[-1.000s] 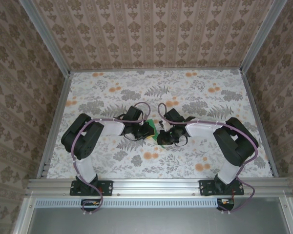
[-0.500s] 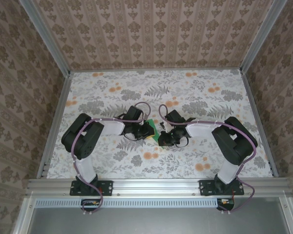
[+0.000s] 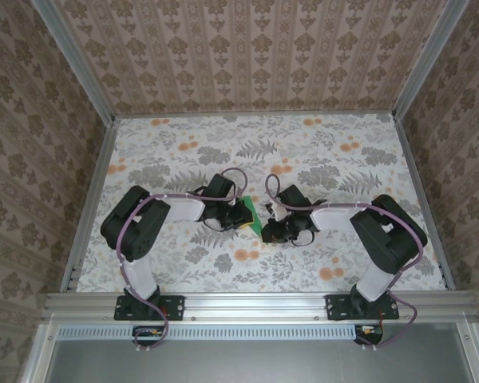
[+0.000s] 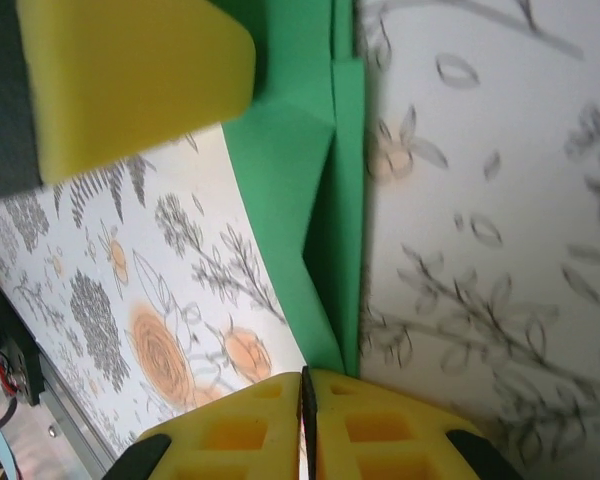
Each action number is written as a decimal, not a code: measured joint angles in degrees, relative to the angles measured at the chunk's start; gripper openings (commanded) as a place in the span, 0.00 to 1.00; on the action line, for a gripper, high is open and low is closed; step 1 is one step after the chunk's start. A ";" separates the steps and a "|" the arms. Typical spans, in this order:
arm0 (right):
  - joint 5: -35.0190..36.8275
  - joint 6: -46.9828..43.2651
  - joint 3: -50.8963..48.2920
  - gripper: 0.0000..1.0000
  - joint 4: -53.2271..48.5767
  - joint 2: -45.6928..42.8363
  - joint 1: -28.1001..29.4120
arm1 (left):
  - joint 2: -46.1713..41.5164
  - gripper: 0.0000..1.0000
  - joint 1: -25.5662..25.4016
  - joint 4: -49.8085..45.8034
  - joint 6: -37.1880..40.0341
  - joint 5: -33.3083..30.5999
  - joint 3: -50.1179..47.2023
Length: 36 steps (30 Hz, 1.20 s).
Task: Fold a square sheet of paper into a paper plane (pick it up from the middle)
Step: Fold the wing for the fifth time at the center of the table.
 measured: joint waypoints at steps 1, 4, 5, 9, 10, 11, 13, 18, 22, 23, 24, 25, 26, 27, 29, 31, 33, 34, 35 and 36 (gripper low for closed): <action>-0.02 0.00 -0.55 0.13 -0.31 -0.79 0.00 | 0.00 0.13 -0.04 -0.02 0.04 0.00 0.02; -0.44 0.07 -0.74 0.15 -3.56 -3.04 0.11 | 0.00 0.13 -0.07 -0.02 0.11 -0.02 0.02; -0.52 0.17 -0.70 0.15 -3.96 -3.76 0.13 | 0.00 0.13 -0.07 -0.04 0.11 -0.02 0.02; -0.39 0.72 2.36 0.15 -5.07 -5.79 0.33 | 0.00 0.13 -0.07 -0.04 0.11 -0.02 0.02; -0.24 0.76 3.63 0.15 -4.98 -5.57 0.39 | 0.00 0.13 -0.07 -0.04 0.11 -0.02 0.02; -0.15 0.81 4.55 0.15 -4.87 -5.33 0.39 | 0.00 0.13 -0.07 -0.07 0.11 0.00 0.02; 0.07 0.92 6.49 0.14 -4.48 -3.93 0.39 | 0.00 0.13 -0.07 -0.04 0.11 0.00 0.04; 0.94 1.18 7.69 0.13 -4.24 0.79 0.39 | 0.00 0.13 -0.07 -0.07 0.11 0.07 0.09; 2.25 1.31 7.78 0.10 -4.68 3.82 0.39 | 0.00 0.15 -0.04 -0.15 0.15 0.20 0.17; 2.38 1.33 7.76 0.10 -4.66 4.35 0.39 | 0.00 0.15 -0.04 -0.15 0.20 0.26 0.20; 2.38 1.33 7.78 0.10 -4.57 4.76 0.39 | 0.00 0.16 -0.04 -0.11 0.42 0.46 0.24; 2.38 1.33 7.78 0.10 -4.48 4.87 0.37 | 0.00 0.17 -0.02 0.04 0.85 0.79 0.24; 2.40 1.33 7.78 0.09 -4.48 4.87 0.37 | 0.00 0.18 0.02 0.20 1.27 1.05 0.24; 2.40 1.33 7.78 0.09 -4.46 4.87 0.37 | -0.07 0.19 0.07 0.46 1.95 1.40 0.24; 2.43 1.36 7.76 0.09 -4.46 4.87 0.37 | -0.33 0.20 0.07 0.61 3.39 1.92 0.24; 2.45 1.36 7.76 0.08 -4.46 4.87 0.37 | -1.44 0.19 -0.07 0.61 4.85 2.12 0.22; 2.45 1.40 7.76 0.08 -4.46 4.87 0.37 | -3.15 0.16 -0.22 0.87 5.75 2.12 0.04; 2.45 1.49 7.76 0.08 -4.44 4.90 0.37 | -3.98 0.15 -0.28 1.03 6.14 2.12 -0.04; 2.45 1.55 7.76 0.08 -4.44 4.92 0.37 | -4.68 0.14 -0.48 1.33 6.36 2.12 -0.15; 2.45 1.55 7.76 0.07 -4.44 4.96 0.37 | -5.07 0.12 -0.66 1.84 6.40 2.10 -0.35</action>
